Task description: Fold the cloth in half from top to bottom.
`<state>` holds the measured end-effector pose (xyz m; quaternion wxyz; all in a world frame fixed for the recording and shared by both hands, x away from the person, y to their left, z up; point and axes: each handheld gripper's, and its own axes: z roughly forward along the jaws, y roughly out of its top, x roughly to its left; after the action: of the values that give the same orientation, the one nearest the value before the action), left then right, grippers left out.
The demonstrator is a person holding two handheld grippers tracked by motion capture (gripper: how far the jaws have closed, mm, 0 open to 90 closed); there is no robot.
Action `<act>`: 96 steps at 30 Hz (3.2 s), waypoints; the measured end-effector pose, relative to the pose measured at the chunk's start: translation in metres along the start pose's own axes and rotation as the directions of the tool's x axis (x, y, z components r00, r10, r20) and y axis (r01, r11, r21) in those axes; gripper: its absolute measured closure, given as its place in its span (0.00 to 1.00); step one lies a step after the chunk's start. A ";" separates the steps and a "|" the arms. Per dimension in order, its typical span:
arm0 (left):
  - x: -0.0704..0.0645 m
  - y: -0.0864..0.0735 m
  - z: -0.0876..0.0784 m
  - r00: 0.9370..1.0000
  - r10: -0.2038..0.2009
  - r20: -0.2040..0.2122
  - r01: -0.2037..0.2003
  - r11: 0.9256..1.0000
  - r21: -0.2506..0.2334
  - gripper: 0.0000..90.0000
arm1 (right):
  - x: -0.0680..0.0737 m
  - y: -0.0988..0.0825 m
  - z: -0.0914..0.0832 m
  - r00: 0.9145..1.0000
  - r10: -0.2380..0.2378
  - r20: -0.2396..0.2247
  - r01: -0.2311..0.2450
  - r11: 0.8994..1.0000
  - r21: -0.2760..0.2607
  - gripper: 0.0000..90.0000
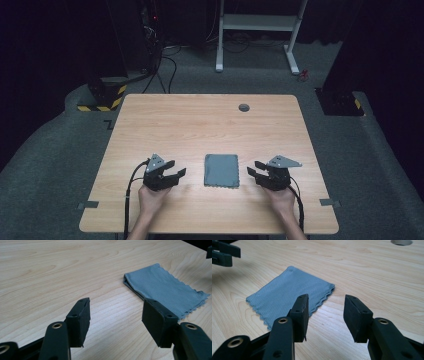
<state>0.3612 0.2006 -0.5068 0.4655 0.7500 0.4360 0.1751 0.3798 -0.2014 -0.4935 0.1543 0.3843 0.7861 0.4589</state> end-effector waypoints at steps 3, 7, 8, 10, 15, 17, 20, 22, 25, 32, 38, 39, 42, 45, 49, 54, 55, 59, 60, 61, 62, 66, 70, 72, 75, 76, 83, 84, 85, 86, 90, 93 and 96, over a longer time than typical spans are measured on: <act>0.004 -0.002 -0.004 1.000 -0.019 -0.008 0.019 1.000 -0.005 0.44 | -0.004 -0.002 -0.006 1.000 0.014 0.005 -0.014 1.000 -0.015 0.62; 0.007 -0.003 -0.007 1.000 -0.018 -0.019 0.018 1.000 -0.003 0.44 | -0.007 -0.004 -0.012 1.000 0.017 0.013 -0.016 1.000 -0.022 0.62; 0.008 -0.004 -0.008 1.000 -0.022 -0.019 0.022 1.000 -0.002 0.44 | -0.010 -0.006 -0.015 1.000 0.025 0.015 -0.024 0.999 -0.027 0.62; 0.009 -0.005 -0.008 0.999 -0.013 -0.031 0.013 1.000 0.011 0.44 | -0.012 -0.007 -0.017 0.999 0.027 0.020 -0.026 0.999 -0.031 0.62; 0.015 -0.011 -0.014 0.999 -0.019 -0.050 0.020 1.000 0.019 0.44 | -0.015 -0.011 -0.020 0.999 0.039 0.025 -0.038 0.999 -0.028 0.62; 0.018 -0.012 -0.015 0.998 -0.024 -0.061 0.025 0.999 0.022 0.44 | -0.018 -0.013 -0.022 0.998 0.045 0.033 -0.044 0.999 -0.033 0.62; 0.022 -0.014 -0.017 0.997 -0.034 -0.069 0.036 0.999 0.018 0.44 | -0.020 -0.015 -0.024 0.998 0.054 0.038 -0.053 0.998 -0.034 0.62; 0.024 -0.016 -0.019 0.996 -0.045 -0.073 0.046 0.999 0.018 0.44 | -0.023 -0.017 -0.026 0.997 0.058 0.045 -0.057 0.998 -0.029 0.62; 0.025 -0.017 -0.019 0.996 -0.035 -0.086 0.038 0.999 0.037 0.44 | -0.025 -0.018 -0.029 0.996 0.064 0.056 -0.063 0.998 -0.024 0.62; 0.031 -0.022 -0.018 0.993 -0.035 -0.112 0.042 0.997 0.063 0.44 | -0.030 -0.021 -0.033 0.994 0.072 0.087 -0.071 0.997 -0.015 0.63; 0.039 -0.025 -0.020 0.989 -0.041 -0.145 0.054 0.995 0.087 0.44 | -0.039 -0.030 -0.035 0.988 0.083 0.127 -0.085 0.996 0.008 0.63; 0.040 -0.026 -0.020 0.988 -0.050 -0.146 0.063 0.994 0.085 0.44 | -0.041 -0.031 -0.036 0.987 0.082 0.140 -0.084 0.996 0.014 0.63; 0.043 -0.027 -0.020 0.986 -0.053 -0.157 0.068 0.993 0.094 0.44 | -0.046 -0.034 -0.036 0.981 0.081 0.175 -0.088 0.996 0.029 0.62; 0.045 -0.028 -0.019 0.984 -0.047 -0.169 0.066 0.992 0.110 0.44 | -0.048 -0.036 -0.035 0.978 0.084 0.189 -0.095 0.994 0.049 0.62; 0.046 -0.027 -0.020 0.981 -0.029 -0.190 0.052 0.992 0.117 0.43 | -0.050 -0.039 -0.034 0.974 0.068 0.216 -0.085 0.994 0.069 0.60; 0.043 -0.027 -0.017 0.978 -0.012 -0.209 0.042 0.990 0.137 0.43 | -0.052 -0.041 -0.031 0.971 0.061 0.229 -0.084 0.992 0.091 0.58; 0.042 -0.027 -0.016 0.976 0.001 -0.216 0.032 0.988 0.148 0.41 | -0.051 -0.041 -0.031 0.970 0.050 0.238 -0.074 0.993 0.093 0.57; 0.041 -0.026 -0.015 0.975 0.016 -0.220 0.019 0.987 0.158 0.40 | -0.054 -0.042 -0.031 0.969 0.047 0.242 -0.071 0.993 0.092 0.55; 0.041 -0.026 -0.015 0.975 0.016 -0.220 0.019 0.987 0.158 0.39 | -0.054 -0.042 -0.031 0.969 0.047 0.242 -0.071 0.993 0.092 0.55; 0.040 -0.026 -0.014 0.976 0.019 -0.218 0.016 0.987 0.158 0.38 | -0.053 -0.043 -0.030 0.967 0.044 0.251 -0.072 0.992 0.105 0.54; 0.039 -0.026 -0.014 0.975 0.025 -0.220 0.012 0.986 0.163 0.37 | -0.053 -0.044 -0.029 0.967 0.040 0.253 -0.071 0.991 0.114 0.53; 0.039 -0.026 -0.013 0.976 0.033 -0.217 0.004 0.986 0.167 0.34 | -0.054 -0.044 -0.029 0.965 0.034 0.261 -0.069 0.990 0.124 0.50; 0.040 -0.026 -0.014 0.977 0.023 -0.210 0.012 0.986 0.166 0.33 | -0.057 -0.043 -0.026 0.959 0.043 0.281 -0.091 0.983 0.162 0.41; 0.038 -0.026 -0.013 0.976 0.031 -0.214 0.007 0.985 0.171 0.32 | -0.057 -0.043 -0.026 0.956 0.038 0.290 -0.088 0.983 0.164 0.39; 0.038 -0.026 -0.013 0.976 0.033 -0.213 0.004 0.985 0.173 0.30 | -0.057 -0.044 -0.026 0.956 0.043 0.291 -0.094 0.982 0.163 0.39; 0.038 -0.026 -0.013 0.977 0.030 -0.212 0.007 0.985 0.171 0.30 | -0.057 -0.044 -0.026 0.955 0.042 0.292 -0.093 0.982 0.163 0.39; 0.039 -0.026 -0.013 0.979 0.020 -0.205 0.015 0.986 0.166 0.29 | -0.057 -0.044 -0.026 0.956 0.043 0.290 -0.094 0.982 0.164 0.38; 0.039 -0.026 -0.013 0.979 0.017 -0.203 0.017 0.986 0.165 0.29 | -0.057 -0.044 -0.026 0.956 0.043 0.290 -0.095 0.982 0.164 0.38; 0.039 -0.026 -0.013 0.979 0.015 -0.203 0.019 0.986 0.165 0.30 | -0.057 -0.044 -0.026 0.956 0.044 0.290 -0.095 0.982 0.164 0.38; 0.039 -0.026 -0.013 0.979 0.015 -0.203 0.019 0.986 0.165 0.30 | -0.057 -0.044 -0.026 0.956 0.044 0.290 -0.095 0.982 0.164 0.38; 0.039 -0.026 -0.013 0.979 0.017 -0.203 0.017 0.986 0.166 0.30 | -0.057 -0.044 -0.026 0.956 0.044 0.290 -0.095 0.982 0.164 0.38; 0.039 -0.026 -0.013 0.979 0.017 -0.203 0.017 0.986 0.165 0.30 | -0.057 -0.044 -0.026 0.956 0.045 0.290 -0.096 0.982 0.164 0.38; 0.039 -0.026 -0.013 0.979 0.014 -0.203 0.020 0.986 0.165 0.29 | -0.057 -0.044 -0.026 0.956 0.045 0.290 -0.096 0.982 0.164 0.38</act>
<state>0.3613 0.2449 -0.5282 0.3548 0.7638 0.4953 0.2132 0.3811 -0.2721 -0.5225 0.2148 0.4862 0.7789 0.3328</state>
